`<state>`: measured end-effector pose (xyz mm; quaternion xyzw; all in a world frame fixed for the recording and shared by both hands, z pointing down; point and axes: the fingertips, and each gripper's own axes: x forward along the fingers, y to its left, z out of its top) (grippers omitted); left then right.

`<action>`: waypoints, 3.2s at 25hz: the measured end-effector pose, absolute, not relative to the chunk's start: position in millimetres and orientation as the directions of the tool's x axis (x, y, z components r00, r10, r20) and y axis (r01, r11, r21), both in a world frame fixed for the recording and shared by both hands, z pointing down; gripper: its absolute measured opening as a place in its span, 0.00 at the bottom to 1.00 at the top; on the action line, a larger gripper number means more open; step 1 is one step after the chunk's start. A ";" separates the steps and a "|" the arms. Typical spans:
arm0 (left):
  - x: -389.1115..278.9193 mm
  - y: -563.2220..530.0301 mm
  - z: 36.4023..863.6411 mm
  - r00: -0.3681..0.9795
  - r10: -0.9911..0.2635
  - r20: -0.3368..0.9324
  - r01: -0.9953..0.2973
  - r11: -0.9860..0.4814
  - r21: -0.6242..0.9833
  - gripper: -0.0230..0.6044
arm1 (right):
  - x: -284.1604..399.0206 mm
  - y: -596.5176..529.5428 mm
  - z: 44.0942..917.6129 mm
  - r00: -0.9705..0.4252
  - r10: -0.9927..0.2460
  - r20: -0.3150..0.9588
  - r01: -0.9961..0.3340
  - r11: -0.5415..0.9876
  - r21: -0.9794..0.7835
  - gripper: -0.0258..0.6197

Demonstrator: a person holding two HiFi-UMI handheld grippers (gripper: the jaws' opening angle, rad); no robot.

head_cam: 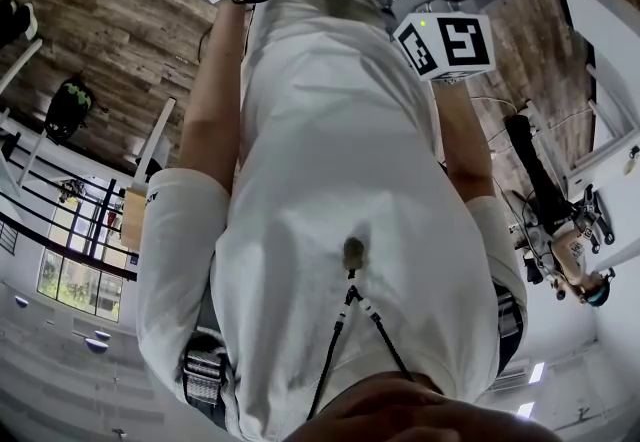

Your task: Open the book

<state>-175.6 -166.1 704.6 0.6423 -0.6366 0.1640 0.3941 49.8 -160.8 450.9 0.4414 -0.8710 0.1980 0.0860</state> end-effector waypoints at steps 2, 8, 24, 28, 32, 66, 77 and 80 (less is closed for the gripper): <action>-176.9 -163.5 706.9 0.130 -0.678 0.724 -0.952 0.119 0.282 0.22 | 50.5 -162.0 451.7 -0.595 -0.735 0.326 -0.803 0.531 -0.269 0.10; -184.9 -150.3 706.0 0.095 -0.665 0.741 -0.961 0.131 0.242 0.22 | 47.7 -164.9 449.8 -0.602 -0.729 0.325 -0.798 0.538 -0.271 0.10; -149.1 -176.3 590.0 0.225 -0.796 0.563 -0.973 -0.153 0.172 0.08 | 47.1 -166.9 420.2 -0.603 -0.748 0.278 -0.797 0.547 -0.257 0.10; -116.0 -185.2 540.8 0.317 -0.814 0.487 -0.948 -0.276 0.155 0.08 | 52.5 -164.5 407.5 -0.588 -0.764 0.264 -0.807 0.537 -0.244 0.10; -88.0 -193.7 495.6 0.395 -0.820 0.414 -0.917 -0.379 0.124 0.08 | 58.3 -166.4 392.0 -0.569 -0.787 0.237 -0.820 0.524 -0.232 0.10; 5.1 -146.4 189.0 0.601 -0.781 -0.168 -0.798 -0.598 -0.074 0.08 | 92.5 -140.6 212.3 -0.459 -0.888 -0.021 -0.879 0.458 -0.134 0.10; 18.1 -143.4 174.4 0.627 -0.771 -0.106 -0.778 -0.617 -0.115 0.08 | 95.8 -134.9 182.7 -0.456 -0.890 -0.035 -0.878 0.455 -0.148 0.10; 16.3 -141.9 176.6 0.630 -0.774 -0.068 -0.775 -0.620 -0.121 0.08 | 92.4 -133.7 181.1 -0.457 -0.889 -0.025 -0.878 0.455 -0.149 0.10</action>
